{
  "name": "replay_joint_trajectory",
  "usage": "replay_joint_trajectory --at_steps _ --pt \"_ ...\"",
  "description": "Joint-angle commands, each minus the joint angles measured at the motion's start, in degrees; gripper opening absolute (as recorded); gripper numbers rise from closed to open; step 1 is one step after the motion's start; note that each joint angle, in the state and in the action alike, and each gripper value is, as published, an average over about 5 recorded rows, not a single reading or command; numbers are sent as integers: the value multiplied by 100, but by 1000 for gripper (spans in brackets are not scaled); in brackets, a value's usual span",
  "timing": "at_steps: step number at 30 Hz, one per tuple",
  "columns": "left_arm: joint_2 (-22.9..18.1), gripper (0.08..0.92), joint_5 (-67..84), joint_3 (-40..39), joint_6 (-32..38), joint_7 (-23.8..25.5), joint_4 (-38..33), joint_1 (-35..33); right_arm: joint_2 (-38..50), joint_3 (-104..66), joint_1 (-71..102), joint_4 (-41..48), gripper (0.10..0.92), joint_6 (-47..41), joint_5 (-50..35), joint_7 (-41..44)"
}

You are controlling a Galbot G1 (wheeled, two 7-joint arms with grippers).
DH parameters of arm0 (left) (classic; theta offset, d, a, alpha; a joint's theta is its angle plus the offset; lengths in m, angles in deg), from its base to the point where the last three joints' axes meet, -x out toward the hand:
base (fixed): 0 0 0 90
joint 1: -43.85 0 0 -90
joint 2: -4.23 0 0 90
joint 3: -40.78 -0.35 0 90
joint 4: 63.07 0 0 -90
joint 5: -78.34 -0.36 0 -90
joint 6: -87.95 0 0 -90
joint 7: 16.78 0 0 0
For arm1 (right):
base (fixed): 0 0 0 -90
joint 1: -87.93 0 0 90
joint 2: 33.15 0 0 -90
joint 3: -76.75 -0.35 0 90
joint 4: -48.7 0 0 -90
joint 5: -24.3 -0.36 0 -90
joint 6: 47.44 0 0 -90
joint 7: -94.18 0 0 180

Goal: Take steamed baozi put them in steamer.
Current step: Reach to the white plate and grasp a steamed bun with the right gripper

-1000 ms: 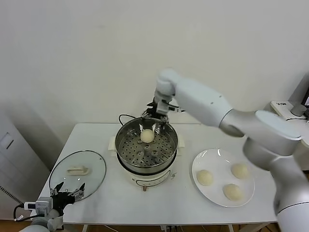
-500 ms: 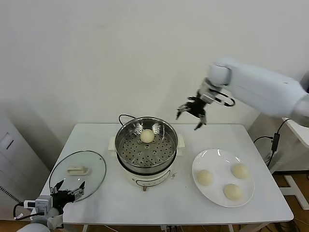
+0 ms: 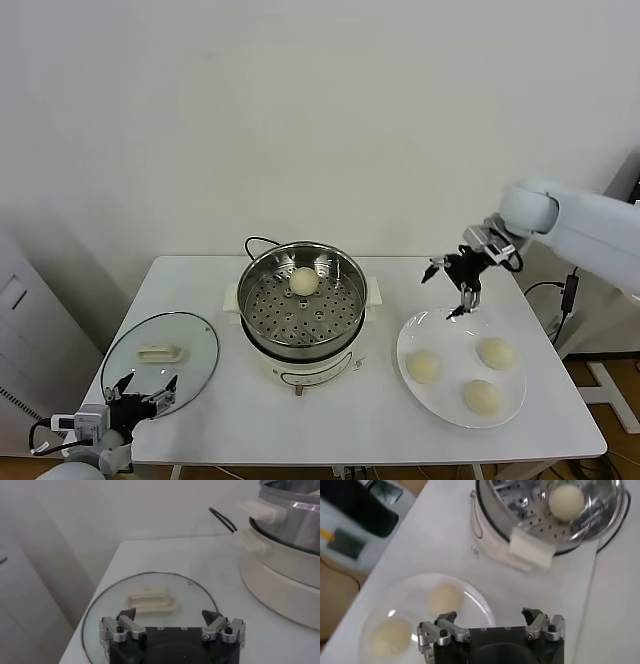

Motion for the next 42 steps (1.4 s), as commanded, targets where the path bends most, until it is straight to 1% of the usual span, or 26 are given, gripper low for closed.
replay_joint_trajectory --at_steps 1,7,32,35,38,42 --pt "-14 823 -13 -15 -12 2 9 -2 89 -171 801 17 823 -589 -171 -194" --pt "-22 823 -22 -11 -14 1 12 -8 -135 -336 1198 203 823 -588 -18 -220" --pt "-40 823 -26 -4 9 1 48 -47 -562 -808 2214 585 816 -608 676 -387" --pt "-43 823 -28 -2 10 1 36 -55 -568 -868 2254 628 778 -620 765 -430" --pt "-53 823 -28 -2 9 0 24 -58 -568 -937 2284 669 721 -620 841 -464" --pt "-70 823 -31 -1 6 -4 4 -67 -538 -996 2296 669 624 -626 835 -476"
